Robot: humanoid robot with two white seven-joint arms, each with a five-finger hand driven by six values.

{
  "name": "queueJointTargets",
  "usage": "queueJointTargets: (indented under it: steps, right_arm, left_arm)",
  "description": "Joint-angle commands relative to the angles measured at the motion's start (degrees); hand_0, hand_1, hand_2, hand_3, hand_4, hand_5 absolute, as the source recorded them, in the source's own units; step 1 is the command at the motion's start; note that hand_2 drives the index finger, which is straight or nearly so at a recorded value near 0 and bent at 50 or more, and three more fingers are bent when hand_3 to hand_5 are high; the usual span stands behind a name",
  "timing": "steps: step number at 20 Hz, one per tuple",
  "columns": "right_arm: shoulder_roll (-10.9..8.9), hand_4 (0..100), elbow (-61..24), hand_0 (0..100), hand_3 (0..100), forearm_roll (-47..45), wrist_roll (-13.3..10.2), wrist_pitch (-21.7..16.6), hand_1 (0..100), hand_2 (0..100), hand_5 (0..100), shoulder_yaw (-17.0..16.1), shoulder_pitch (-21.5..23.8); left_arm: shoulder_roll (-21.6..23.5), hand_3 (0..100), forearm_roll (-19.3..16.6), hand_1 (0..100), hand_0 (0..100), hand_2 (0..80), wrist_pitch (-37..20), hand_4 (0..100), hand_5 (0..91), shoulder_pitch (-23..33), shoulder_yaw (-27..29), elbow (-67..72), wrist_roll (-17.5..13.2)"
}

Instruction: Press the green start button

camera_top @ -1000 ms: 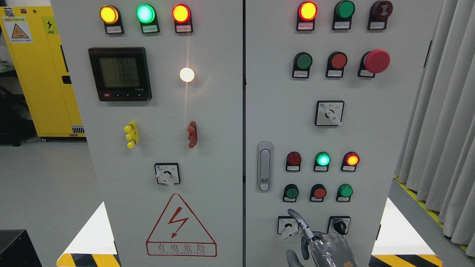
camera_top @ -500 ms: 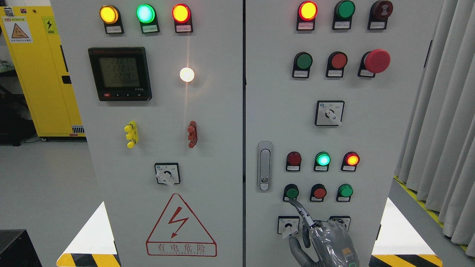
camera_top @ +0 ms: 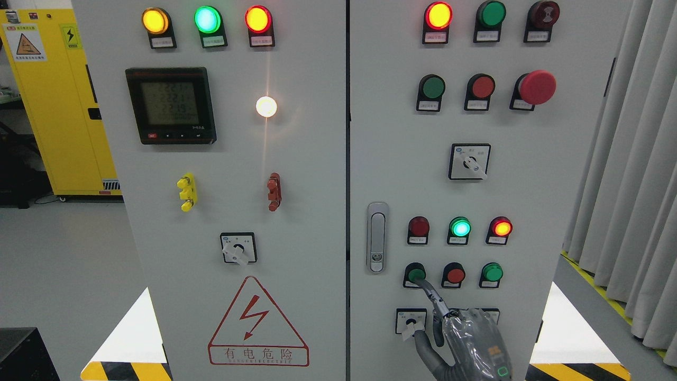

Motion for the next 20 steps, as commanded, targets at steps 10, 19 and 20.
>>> queueJointTargets:
  steps: [10,19,20]
  right_arm:
    - [0.0,98,0.9,68,93,-0.3,1.3,0.2,89,0,100,-0.2,-0.6]
    - [0.0,98,0.8,69,93,-0.4,1.3,0.2,89,0,100,-0.3,-0.7]
    - [0.0,98,0.8,69,93,-0.4,1.3,0.1,89,0,100,-0.5,-0.6]
  left_arm:
    - [0.0,0,0.0,56,12,0.0,0.0,0,0.0,0.0,0.0,-0.1,0.0]
    - [0.0,0,0.0,56,12,0.0,0.0,0,0.0,0.0,0.0,0.0,0.0]
    - [0.0,0,0.0,56,12,0.0,0.0,0,0.0,0.0,0.0,0.0,0.0]
